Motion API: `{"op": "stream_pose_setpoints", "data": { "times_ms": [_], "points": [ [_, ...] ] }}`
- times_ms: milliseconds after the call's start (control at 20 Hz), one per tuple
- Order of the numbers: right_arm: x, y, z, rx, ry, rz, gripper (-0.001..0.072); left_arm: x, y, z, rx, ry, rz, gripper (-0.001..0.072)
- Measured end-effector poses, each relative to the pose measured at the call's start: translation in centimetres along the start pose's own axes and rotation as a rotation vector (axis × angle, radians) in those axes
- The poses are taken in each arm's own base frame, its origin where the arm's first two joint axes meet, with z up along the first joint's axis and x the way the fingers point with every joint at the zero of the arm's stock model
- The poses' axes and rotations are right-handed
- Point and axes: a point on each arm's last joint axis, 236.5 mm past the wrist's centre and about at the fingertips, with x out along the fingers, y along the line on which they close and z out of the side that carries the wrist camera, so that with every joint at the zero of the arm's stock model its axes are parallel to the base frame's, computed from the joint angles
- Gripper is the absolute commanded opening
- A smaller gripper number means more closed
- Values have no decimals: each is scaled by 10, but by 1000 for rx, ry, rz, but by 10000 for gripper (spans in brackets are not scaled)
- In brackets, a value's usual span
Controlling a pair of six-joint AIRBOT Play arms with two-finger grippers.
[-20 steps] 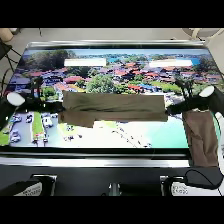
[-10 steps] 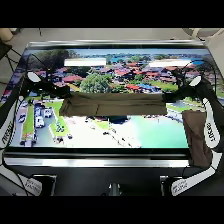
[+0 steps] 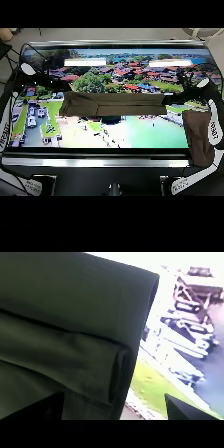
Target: Fold the shirts.
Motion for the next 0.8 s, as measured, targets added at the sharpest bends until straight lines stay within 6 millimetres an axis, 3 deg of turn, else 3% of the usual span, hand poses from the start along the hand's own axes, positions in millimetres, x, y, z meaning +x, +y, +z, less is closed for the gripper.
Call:
{"op": "stream_pose_setpoints", "data": {
  "times_ms": [100,200,250,300,400,500,600,800],
  "points": [
    [11,10,0,69,-8,85,599,-13,-21,12,55,-53,3,493],
    [23,25,2,112,-12,163,381,-15,-46,15,104,-73,-15,491],
    [27,30,2,123,-6,185,200,-13,-60,15,127,-74,-26,488],
    [31,33,0,132,1,197,23,-8,-73,13,149,-71,-37,394],
    [32,40,-1,140,12,228,19,7,-97,9,186,-59,-59,28],
    [20,53,4,108,-6,259,18,27,-119,0,184,-34,-84,24],
    [-5,71,15,55,-43,285,18,55,-146,-11,153,-3,-129,24],
    [-79,124,25,-98,-98,304,18,115,-201,-40,67,63,-247,24]
  ]
}}
